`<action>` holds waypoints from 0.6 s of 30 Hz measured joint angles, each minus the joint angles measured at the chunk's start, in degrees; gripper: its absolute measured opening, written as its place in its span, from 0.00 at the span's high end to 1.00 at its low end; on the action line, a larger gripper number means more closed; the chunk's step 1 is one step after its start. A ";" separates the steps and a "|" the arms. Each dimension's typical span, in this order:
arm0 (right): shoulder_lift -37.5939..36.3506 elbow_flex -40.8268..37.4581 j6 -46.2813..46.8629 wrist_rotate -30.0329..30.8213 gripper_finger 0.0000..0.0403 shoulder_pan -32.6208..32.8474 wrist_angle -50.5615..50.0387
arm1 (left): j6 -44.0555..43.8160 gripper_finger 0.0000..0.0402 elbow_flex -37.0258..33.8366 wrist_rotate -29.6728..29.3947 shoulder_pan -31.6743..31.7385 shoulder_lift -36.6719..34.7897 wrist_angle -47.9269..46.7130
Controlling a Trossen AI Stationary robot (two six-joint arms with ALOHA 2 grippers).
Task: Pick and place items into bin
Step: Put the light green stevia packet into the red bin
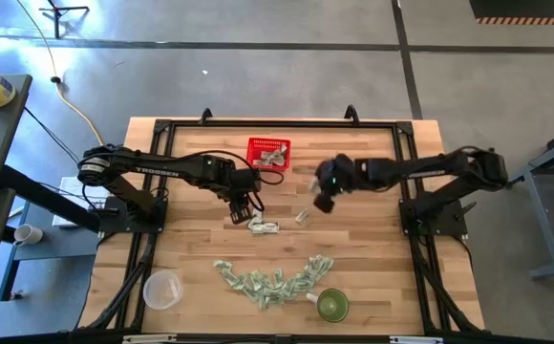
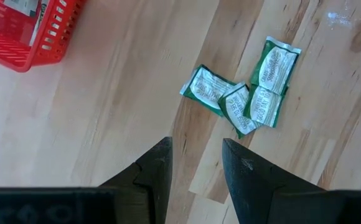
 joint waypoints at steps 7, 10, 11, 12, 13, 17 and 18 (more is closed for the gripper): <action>9.42 6.46 -0.71 -3.48 1.00 -8.32 18.03 | -3.01 0.57 0.00 -4.13 -0.86 -2.65 1.15; 17.40 13.93 -5.14 -8.49 1.00 -10.63 15.99 | -5.19 0.57 0.02 -5.01 -1.18 -6.13 2.77; 20.00 16.73 -6.61 -9.19 1.00 -11.14 14.58 | -5.87 0.57 0.04 -4.83 -1.16 -7.39 3.05; 22.16 19.31 -7.58 -8.93 1.00 -11.58 13.09 | -6.52 0.57 0.04 -4.46 -1.09 -8.74 3.38; 24.15 21.84 -8.29 -8.19 0.99 -11.92 11.45 | -7.48 0.57 0.06 -4.60 -1.05 -9.86 3.51; 30.16 31.11 -14.88 -6.99 0.93 -13.13 3.83 | -8.96 0.57 0.09 -9.10 -1.07 -12.48 -0.10; 31.11 32.98 -16.40 -6.68 0.90 -13.24 2.23 | -9.44 0.57 0.09 -9.01 -1.07 -12.52 -1.27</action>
